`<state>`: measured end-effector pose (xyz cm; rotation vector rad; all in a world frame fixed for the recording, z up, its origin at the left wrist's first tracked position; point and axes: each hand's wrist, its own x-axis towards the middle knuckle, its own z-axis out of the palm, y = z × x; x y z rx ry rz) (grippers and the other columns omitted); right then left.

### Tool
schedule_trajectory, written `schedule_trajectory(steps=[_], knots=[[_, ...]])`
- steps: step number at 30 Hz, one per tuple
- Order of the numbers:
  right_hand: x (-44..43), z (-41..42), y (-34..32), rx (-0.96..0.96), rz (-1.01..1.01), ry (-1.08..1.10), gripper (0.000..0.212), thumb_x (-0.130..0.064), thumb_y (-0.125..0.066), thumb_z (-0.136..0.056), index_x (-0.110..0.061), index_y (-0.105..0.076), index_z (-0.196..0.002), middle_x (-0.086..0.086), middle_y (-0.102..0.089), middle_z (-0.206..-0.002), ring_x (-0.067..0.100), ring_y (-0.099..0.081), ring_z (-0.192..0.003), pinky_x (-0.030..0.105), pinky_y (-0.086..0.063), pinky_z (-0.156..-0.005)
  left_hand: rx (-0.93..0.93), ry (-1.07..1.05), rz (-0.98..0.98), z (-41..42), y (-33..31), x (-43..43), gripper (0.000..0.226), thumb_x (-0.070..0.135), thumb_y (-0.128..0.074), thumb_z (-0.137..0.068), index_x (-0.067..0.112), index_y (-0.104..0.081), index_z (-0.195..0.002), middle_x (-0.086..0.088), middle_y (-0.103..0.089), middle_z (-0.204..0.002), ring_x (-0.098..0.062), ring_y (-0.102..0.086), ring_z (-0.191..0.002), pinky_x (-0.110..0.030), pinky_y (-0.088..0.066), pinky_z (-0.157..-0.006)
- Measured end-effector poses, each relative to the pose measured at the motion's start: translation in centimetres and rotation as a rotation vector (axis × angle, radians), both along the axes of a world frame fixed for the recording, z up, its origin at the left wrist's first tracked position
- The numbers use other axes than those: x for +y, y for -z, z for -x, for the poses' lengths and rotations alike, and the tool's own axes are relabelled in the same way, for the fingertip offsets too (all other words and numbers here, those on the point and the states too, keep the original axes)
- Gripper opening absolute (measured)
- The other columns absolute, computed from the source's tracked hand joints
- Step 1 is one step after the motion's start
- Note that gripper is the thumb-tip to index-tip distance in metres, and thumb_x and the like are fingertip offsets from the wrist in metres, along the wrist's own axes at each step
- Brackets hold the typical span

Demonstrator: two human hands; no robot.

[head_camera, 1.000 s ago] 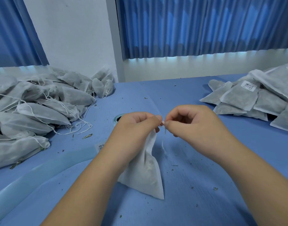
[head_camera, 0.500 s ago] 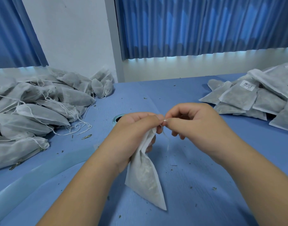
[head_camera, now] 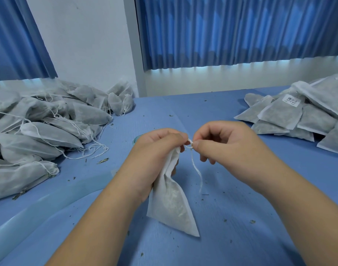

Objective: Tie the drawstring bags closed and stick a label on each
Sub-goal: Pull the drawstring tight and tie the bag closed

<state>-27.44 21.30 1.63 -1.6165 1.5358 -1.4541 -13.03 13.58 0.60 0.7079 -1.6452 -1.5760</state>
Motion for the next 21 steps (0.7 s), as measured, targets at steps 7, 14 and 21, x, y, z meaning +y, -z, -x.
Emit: schedule_trajectory(steps=[7, 14, 21], knots=[[-0.19, 0.15, -0.12, -0.019, -0.024, 0.04, 0.016, -0.012, -0.064, -0.08, -0.015, -0.066, -0.064, -0.005, -0.058, -0.055, 0.0, -0.053, -0.05, 0.015, -0.042, -0.052, 0.055, 0.112, -0.043, -0.18, -0.32, 0.24, 0.014, 0.019, -0.062, -0.072, 0.014, -0.063, -0.059, 0.003, -0.046, -0.053, -0.012, -0.035, -0.043, -0.019, -0.03, -0.041], [-0.03, -0.05, -0.02, -0.024, -0.005, -0.008, 0.014, -0.017, -0.069, -0.08, -0.013, -0.068, -0.067, -0.005, -0.058, -0.056, 0.003, -0.051, -0.052, 0.017, -0.041, -0.052, 0.091, 0.178, -0.088, -0.19, -0.33, 0.31, 0.012, 0.018, -0.06, -0.074, 0.008, -0.058, -0.067, -0.001, -0.048, -0.059, -0.011, -0.034, -0.041, -0.018, -0.027, -0.04], [-0.45, -0.07, 0.69, 0.072, 0.102, 0.089, 0.014, -0.013, -0.071, -0.079, -0.022, -0.07, -0.069, -0.005, -0.054, -0.056, 0.011, -0.044, -0.054, 0.02, -0.038, -0.05, 0.065, 0.079, -0.087, -0.02, -0.23, 0.23, 0.019, 0.013, -0.063, -0.086, 0.008, -0.058, -0.068, -0.001, -0.048, -0.061, -0.011, -0.033, -0.042, -0.019, -0.028, -0.039]])
